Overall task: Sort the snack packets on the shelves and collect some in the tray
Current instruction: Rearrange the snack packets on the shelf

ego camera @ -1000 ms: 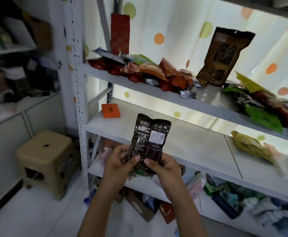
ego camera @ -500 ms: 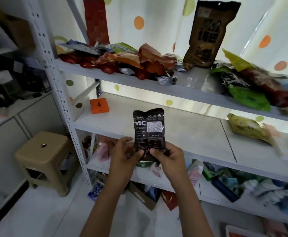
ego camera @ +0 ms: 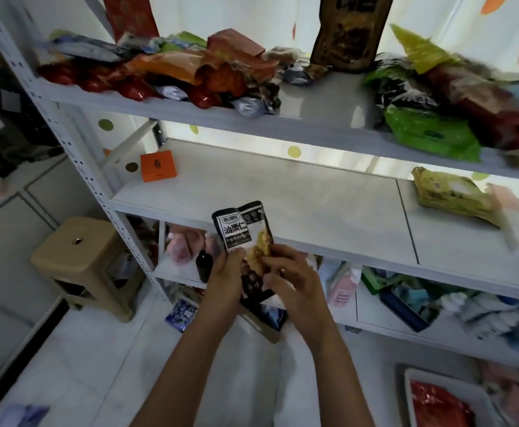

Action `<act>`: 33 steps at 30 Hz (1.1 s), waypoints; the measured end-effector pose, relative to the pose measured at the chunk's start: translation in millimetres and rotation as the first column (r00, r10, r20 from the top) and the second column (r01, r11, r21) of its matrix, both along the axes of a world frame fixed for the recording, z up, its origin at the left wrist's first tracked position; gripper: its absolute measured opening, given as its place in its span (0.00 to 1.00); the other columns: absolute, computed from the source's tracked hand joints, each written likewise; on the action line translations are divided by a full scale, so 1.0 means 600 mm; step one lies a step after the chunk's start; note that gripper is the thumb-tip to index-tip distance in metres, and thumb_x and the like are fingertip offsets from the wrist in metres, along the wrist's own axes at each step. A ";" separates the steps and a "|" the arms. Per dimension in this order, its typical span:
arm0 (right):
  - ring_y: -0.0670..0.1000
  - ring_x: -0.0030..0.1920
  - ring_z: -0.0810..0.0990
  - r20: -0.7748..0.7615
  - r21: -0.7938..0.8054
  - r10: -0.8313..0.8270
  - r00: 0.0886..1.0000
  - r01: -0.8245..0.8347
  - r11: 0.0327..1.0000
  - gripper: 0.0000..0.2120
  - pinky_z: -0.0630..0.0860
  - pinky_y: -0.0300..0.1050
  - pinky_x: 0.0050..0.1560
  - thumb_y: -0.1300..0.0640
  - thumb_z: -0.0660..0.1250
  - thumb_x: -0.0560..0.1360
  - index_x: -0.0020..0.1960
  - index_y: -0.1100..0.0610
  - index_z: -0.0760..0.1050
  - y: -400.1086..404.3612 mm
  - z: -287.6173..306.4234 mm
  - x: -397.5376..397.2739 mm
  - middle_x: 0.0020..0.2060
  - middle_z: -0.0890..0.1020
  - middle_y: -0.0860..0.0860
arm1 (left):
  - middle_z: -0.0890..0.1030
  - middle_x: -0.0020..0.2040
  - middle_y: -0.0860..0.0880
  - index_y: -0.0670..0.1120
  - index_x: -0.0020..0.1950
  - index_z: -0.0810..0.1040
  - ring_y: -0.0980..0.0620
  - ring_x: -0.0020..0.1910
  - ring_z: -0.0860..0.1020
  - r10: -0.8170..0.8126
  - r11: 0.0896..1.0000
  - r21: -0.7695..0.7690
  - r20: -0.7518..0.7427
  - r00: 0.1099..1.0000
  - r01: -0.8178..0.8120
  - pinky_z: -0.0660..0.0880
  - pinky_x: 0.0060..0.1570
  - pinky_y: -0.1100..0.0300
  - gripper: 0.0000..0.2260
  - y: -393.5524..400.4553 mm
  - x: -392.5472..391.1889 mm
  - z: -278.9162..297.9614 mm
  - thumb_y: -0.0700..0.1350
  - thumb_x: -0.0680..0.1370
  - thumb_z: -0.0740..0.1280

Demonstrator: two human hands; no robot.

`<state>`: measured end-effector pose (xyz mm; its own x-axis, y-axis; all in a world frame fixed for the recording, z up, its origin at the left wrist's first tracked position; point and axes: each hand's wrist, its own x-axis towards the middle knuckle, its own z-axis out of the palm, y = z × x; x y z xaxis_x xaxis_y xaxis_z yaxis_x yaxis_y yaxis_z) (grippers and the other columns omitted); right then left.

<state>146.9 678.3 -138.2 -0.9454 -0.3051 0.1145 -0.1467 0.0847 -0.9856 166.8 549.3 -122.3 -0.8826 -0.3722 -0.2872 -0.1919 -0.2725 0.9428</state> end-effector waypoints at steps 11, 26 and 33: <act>0.45 0.27 0.74 0.291 -0.282 0.006 0.957 0.080 0.956 0.06 0.72 0.35 0.31 0.62 0.68 0.77 0.43 0.59 0.81 0.077 0.002 -0.009 0.29 0.80 0.51 | 0.86 0.47 0.43 0.42 0.55 0.82 0.43 0.47 0.84 -0.180 0.941 -0.295 -0.011 0.984 0.169 0.81 0.49 0.49 0.08 0.037 0.014 -0.003 0.42 0.79 0.67; 0.46 0.23 0.75 0.169 -0.379 -0.250 0.953 0.297 0.877 0.09 0.72 0.36 0.27 0.67 0.67 0.77 0.42 0.71 0.80 0.068 0.086 0.032 0.28 0.82 0.59 | 0.83 0.32 0.49 0.44 0.45 0.82 0.56 0.28 0.79 -0.257 0.961 -0.171 -0.259 0.931 0.218 0.73 0.26 0.66 0.06 0.061 0.003 0.060 0.37 0.78 0.66; 0.52 0.25 0.77 0.163 -0.320 -0.347 0.924 0.382 0.867 0.09 0.74 0.39 0.28 0.67 0.68 0.76 0.39 0.69 0.82 0.045 0.094 0.033 0.29 0.82 0.64 | 0.86 0.43 0.44 0.42 0.50 0.83 0.49 0.40 0.83 -0.277 0.958 -0.148 -0.255 0.926 0.246 0.80 0.39 0.59 0.06 0.037 -0.004 0.061 0.38 0.78 0.67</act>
<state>167.0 705.4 -81.7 -0.9932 0.1047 0.0506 -0.0735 -0.2278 -0.9709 164.2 571.4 -85.5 -0.9911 -0.1332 0.0061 0.0246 -0.1374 0.9902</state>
